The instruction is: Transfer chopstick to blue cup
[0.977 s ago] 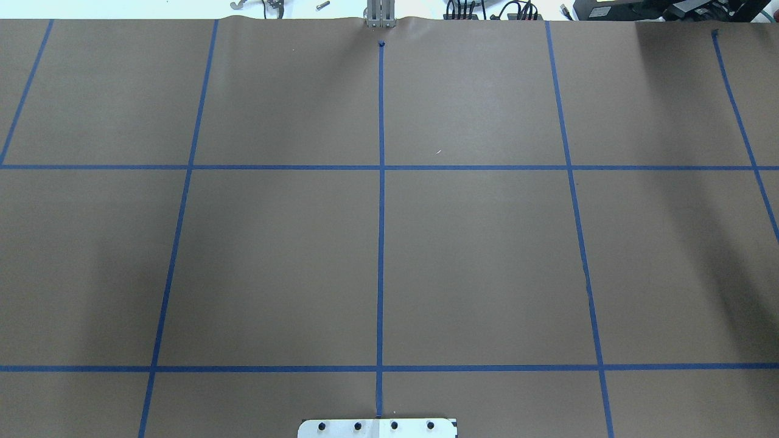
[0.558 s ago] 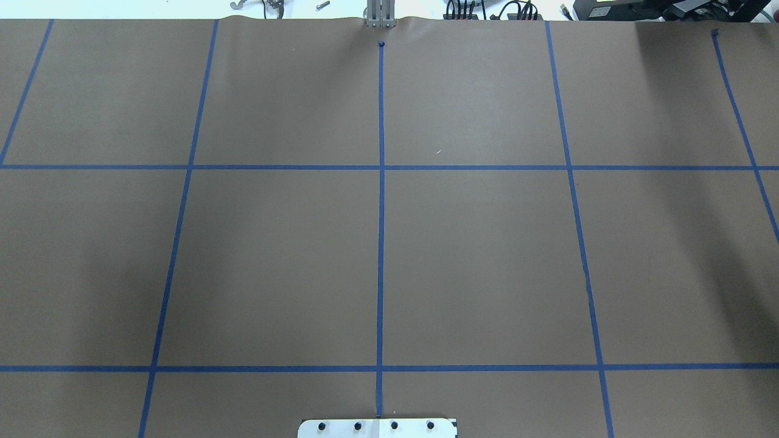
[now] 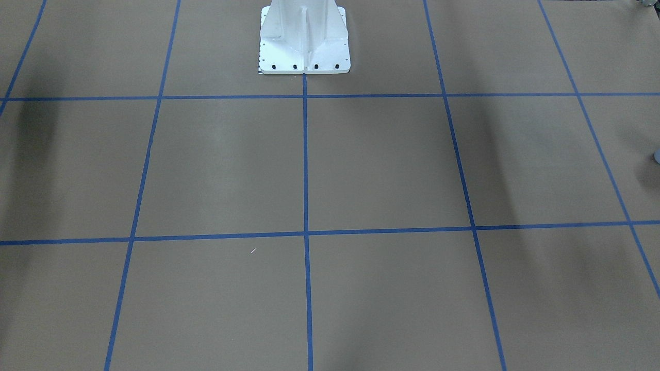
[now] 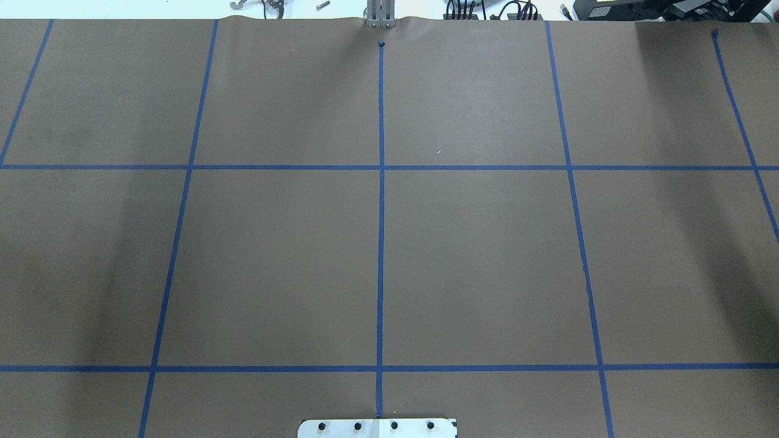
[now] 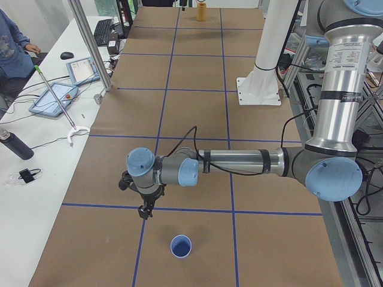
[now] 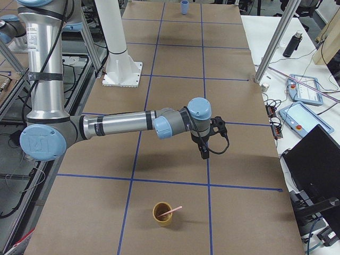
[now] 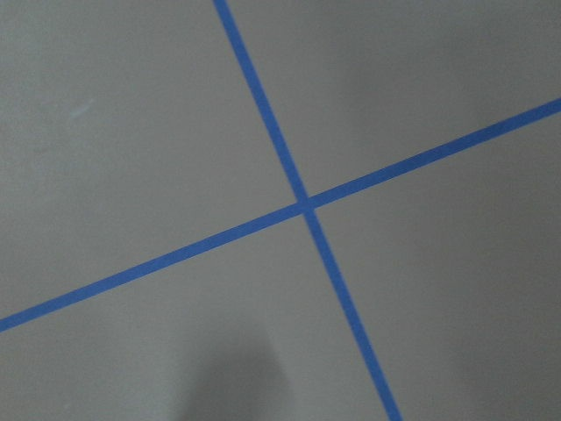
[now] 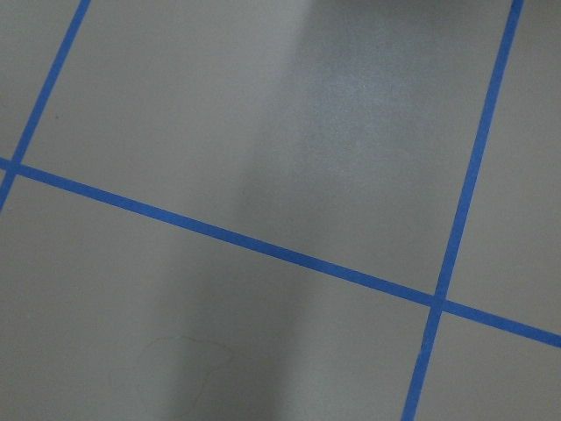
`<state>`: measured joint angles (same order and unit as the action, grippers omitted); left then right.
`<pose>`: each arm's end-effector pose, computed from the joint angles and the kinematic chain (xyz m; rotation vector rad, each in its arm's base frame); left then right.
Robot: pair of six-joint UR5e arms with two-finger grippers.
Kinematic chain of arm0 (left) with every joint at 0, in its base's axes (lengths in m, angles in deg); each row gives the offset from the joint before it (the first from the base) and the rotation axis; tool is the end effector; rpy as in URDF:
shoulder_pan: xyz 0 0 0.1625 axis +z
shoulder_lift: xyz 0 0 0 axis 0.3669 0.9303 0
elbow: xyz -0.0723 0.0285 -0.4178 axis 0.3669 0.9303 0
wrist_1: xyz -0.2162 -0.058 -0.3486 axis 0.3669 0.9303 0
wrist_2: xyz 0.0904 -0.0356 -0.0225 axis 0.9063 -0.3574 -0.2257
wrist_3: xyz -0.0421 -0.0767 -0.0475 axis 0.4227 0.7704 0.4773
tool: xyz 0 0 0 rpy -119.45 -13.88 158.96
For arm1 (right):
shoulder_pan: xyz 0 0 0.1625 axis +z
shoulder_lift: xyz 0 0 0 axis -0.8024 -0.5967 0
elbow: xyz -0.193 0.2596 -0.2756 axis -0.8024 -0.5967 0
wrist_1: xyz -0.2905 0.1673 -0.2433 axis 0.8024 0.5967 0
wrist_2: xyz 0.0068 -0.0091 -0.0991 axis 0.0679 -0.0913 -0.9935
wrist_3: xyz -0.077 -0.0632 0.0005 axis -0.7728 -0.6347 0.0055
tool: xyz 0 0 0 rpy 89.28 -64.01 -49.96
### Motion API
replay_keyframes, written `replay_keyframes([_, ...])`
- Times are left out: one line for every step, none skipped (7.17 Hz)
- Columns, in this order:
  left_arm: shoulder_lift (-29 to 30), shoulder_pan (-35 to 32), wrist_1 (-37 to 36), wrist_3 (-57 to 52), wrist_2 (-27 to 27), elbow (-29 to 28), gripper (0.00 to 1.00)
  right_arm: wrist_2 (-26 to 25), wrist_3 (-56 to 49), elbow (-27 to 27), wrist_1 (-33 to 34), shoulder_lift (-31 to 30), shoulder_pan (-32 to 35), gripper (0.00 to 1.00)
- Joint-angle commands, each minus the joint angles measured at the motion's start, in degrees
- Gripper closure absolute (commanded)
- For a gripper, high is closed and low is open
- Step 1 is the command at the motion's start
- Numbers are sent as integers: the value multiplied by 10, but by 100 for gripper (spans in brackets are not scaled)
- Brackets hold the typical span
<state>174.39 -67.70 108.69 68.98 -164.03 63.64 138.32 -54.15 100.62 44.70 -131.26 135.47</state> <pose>-0.0561 -0.5277 0.6891 0.1274 0.7737 0.3434 -0.0073 -0.5045 0.5638 0.2719 -0.8171 -0.2216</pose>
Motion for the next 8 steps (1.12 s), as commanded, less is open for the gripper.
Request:
replay_keyframes([-10,-12,35,38,-32,-68,2,39,2,1,-6,-1,0,0])
replay_keyframes([-24,-12,69,66,-31,-82,2,45,1,2,-6,-4,0,0])
replay_keyframes([-34,-13,74,60,-31,-83,2,48,-1,2,-6,-5,0,0])
replay_keyframes([-34,-32,72,0,-32,-96,2,60,1,-1,-6,-5,0,0])
replay_keyframes([-34,-51,70,-35,-32,-106,2,60,1,-1,-6,-5,-1,0])
replay_keyframes([-35,-62,70,-38,-31,-112,2,58,1,-3,-6,-6,-2,0])
replay_keyframes([-33,-78,79,-69,-29,-166,2,58,1,-3,-6,-6,-2,0])
replay_keyframes([-28,-79,93,-68,-22,-185,2,56,1,-3,-6,-5,-2,0])
